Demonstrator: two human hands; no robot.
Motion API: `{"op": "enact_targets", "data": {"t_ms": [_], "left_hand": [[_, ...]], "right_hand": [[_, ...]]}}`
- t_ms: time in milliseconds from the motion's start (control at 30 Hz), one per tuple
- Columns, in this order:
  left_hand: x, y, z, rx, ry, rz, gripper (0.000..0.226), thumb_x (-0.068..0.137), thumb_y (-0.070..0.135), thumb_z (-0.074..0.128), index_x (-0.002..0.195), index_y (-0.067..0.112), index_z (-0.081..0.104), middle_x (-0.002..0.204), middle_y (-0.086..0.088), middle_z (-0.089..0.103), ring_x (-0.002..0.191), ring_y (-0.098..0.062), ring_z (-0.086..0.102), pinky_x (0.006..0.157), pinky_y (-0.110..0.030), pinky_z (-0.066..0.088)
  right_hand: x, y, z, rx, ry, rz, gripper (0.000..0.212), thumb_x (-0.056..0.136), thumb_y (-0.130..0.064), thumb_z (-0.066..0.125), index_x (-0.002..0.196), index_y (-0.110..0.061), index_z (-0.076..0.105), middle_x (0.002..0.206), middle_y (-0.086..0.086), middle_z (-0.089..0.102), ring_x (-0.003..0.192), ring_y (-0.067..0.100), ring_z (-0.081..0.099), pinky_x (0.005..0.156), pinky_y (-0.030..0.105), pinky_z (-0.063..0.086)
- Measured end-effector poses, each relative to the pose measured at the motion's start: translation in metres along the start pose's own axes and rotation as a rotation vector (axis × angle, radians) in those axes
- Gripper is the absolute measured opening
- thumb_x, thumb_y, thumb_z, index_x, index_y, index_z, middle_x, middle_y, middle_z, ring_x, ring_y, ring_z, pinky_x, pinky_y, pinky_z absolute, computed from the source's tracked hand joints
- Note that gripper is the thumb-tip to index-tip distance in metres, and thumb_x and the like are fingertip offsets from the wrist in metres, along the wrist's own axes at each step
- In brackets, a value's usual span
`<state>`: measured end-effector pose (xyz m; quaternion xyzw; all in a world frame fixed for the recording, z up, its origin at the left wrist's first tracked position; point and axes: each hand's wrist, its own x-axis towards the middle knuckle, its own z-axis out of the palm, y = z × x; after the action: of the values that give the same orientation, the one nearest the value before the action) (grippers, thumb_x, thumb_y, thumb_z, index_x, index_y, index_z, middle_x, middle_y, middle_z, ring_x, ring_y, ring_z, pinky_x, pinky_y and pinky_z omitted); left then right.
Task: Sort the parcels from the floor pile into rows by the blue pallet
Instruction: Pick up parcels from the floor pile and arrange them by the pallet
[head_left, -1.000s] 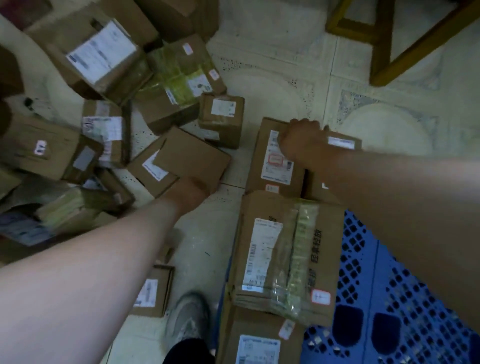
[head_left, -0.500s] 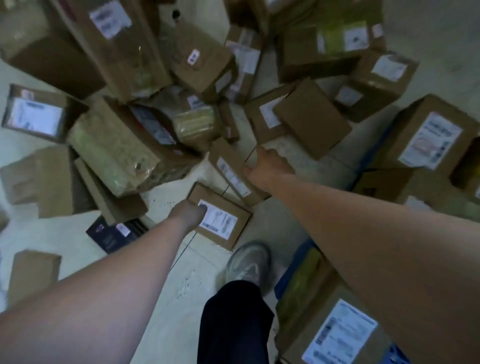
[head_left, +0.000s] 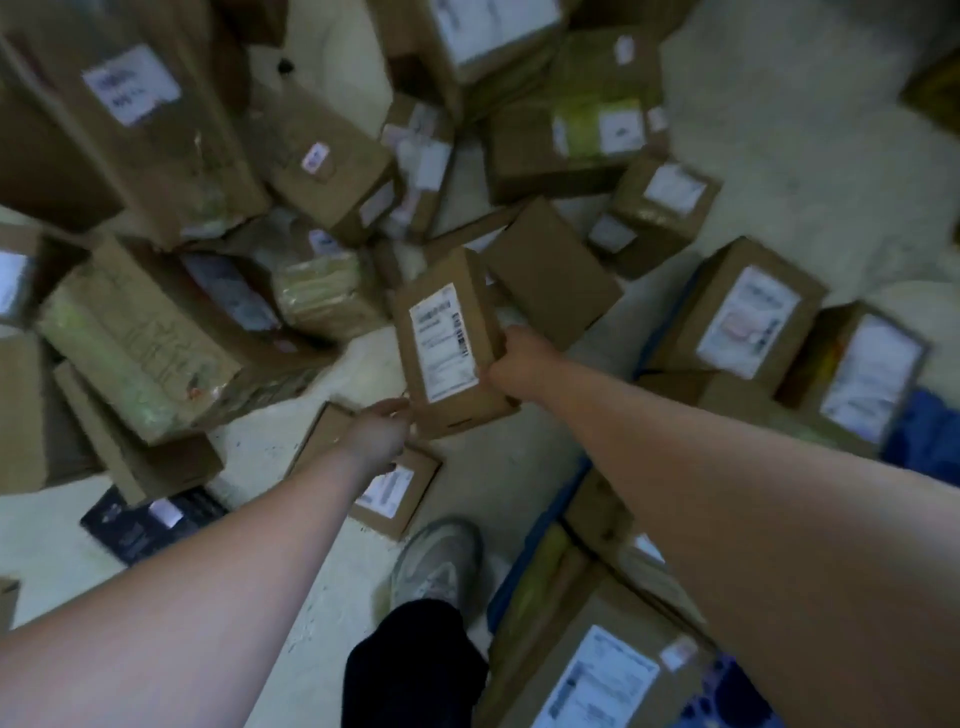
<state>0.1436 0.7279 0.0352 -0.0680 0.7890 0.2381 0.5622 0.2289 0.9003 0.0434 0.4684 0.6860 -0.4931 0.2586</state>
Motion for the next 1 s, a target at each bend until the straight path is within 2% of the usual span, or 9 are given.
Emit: {"op": "enact_targets", "data": {"t_ms": [133, 200, 400, 567, 633, 700, 833, 933, 1000], "left_hand": [[-0.044, 0.086, 0.039, -0.233, 0.026, 0.121, 0.038, 0.098, 0.032, 0.055, 0.136, 0.025, 0.052, 0.117, -0.006, 0.066, 0.097, -0.026, 0.068, 0.082, -0.037, 0.056], [-0.065, 0.125, 0.061, -0.312, -0.044, 0.170, 0.033, 0.098, 0.021, 0.057, 0.131, 0.025, 0.053, 0.104, -0.006, 0.069, 0.095, -0.028, 0.069, 0.082, -0.036, 0.058], [-0.096, 0.198, 0.133, -0.373, -0.316, 0.203, 0.030, 0.097, 0.010, 0.058, 0.126, 0.017, 0.060, 0.103, -0.006, 0.072, 0.085, -0.017, 0.069, 0.064, -0.022, 0.060], [-0.081, 0.205, 0.206, -0.076, -0.309, 0.322, 0.038, 0.096, 0.008, 0.059, 0.133, 0.009, 0.056, 0.105, -0.008, 0.068, 0.078, -0.014, 0.065, 0.070, -0.024, 0.058], [-0.075, 0.202, 0.228, 0.025, -0.273, 0.338, 0.038, 0.096, 0.005, 0.057, 0.134, 0.009, 0.054, 0.111, -0.010, 0.065, 0.076, -0.016, 0.065, 0.062, -0.021, 0.058], [-0.066, 0.199, 0.242, 0.143, -0.203, 0.354, 0.038, 0.097, 0.009, 0.057, 0.135, 0.014, 0.054, 0.119, -0.011, 0.065, 0.086, -0.021, 0.067, 0.071, -0.026, 0.060], [-0.045, 0.182, 0.244, 0.379, -0.093, 0.414, 0.037, 0.098, 0.013, 0.055, 0.135, 0.018, 0.055, 0.123, -0.010, 0.062, 0.082, -0.019, 0.063, 0.051, -0.015, 0.053], [-0.031, 0.176, 0.241, 0.486, -0.097, 0.397, 0.046, 0.092, 0.013, 0.064, 0.137, 0.017, 0.055, 0.130, -0.012, 0.061, 0.105, -0.029, 0.064, 0.082, -0.037, 0.059], [-0.027, 0.178, 0.241, 0.625, -0.094, 0.418, 0.047, 0.090, 0.016, 0.065, 0.135, 0.016, 0.056, 0.133, -0.013, 0.058, 0.114, -0.033, 0.059, 0.096, -0.043, 0.053]], "right_hand": [[-0.037, 0.005, -0.090, 0.334, 0.056, 0.004, 0.049, 0.090, -0.022, 0.068, 0.136, -0.017, 0.051, 0.130, -0.002, 0.059, 0.117, 0.020, 0.057, 0.098, 0.034, 0.049], [-0.053, 0.019, -0.135, 0.476, 0.094, 0.020, 0.051, 0.089, -0.023, 0.069, 0.137, -0.019, 0.051, 0.133, 0.001, 0.060, 0.119, 0.024, 0.058, 0.103, 0.042, 0.049], [-0.092, 0.101, -0.232, 0.768, 0.207, 0.056, 0.046, 0.094, -0.018, 0.064, 0.138, -0.017, 0.052, 0.127, 0.002, 0.065, 0.113, 0.021, 0.063, 0.100, 0.043, 0.051], [-0.098, 0.176, -0.243, 0.408, 0.484, 0.082, 0.050, 0.092, -0.024, 0.066, 0.138, -0.011, 0.049, 0.132, 0.008, 0.059, 0.117, 0.024, 0.058, 0.095, 0.028, 0.049], [-0.092, 0.199, -0.234, 0.294, 0.502, 0.104, 0.028, 0.094, -0.024, 0.061, 0.120, -0.014, 0.058, 0.118, 0.003, 0.061, 0.118, 0.025, 0.056, 0.080, 0.010, 0.044], [-0.089, 0.219, -0.223, 0.263, 0.549, 0.145, 0.012, 0.096, -0.020, 0.055, 0.106, -0.015, 0.060, 0.109, 0.003, 0.060, 0.117, 0.027, 0.056, 0.071, 0.010, 0.043], [-0.093, 0.259, -0.202, 0.132, 0.672, 0.296, 0.060, 0.094, -0.028, 0.057, 0.148, -0.013, 0.036, 0.148, 0.019, 0.036, 0.133, 0.039, 0.040, 0.106, 0.042, 0.040], [-0.095, 0.277, -0.192, 0.138, 0.563, 0.453, 0.084, 0.091, -0.029, 0.063, 0.156, -0.019, 0.011, 0.159, 0.020, 0.010, 0.145, 0.041, 0.017, 0.115, 0.050, 0.025], [-0.089, 0.283, -0.187, 0.267, 0.481, 0.428, 0.086, 0.092, -0.029, 0.061, 0.157, -0.017, 0.007, 0.159, 0.020, 0.009, 0.146, 0.040, 0.018, 0.117, 0.048, 0.023]]}}
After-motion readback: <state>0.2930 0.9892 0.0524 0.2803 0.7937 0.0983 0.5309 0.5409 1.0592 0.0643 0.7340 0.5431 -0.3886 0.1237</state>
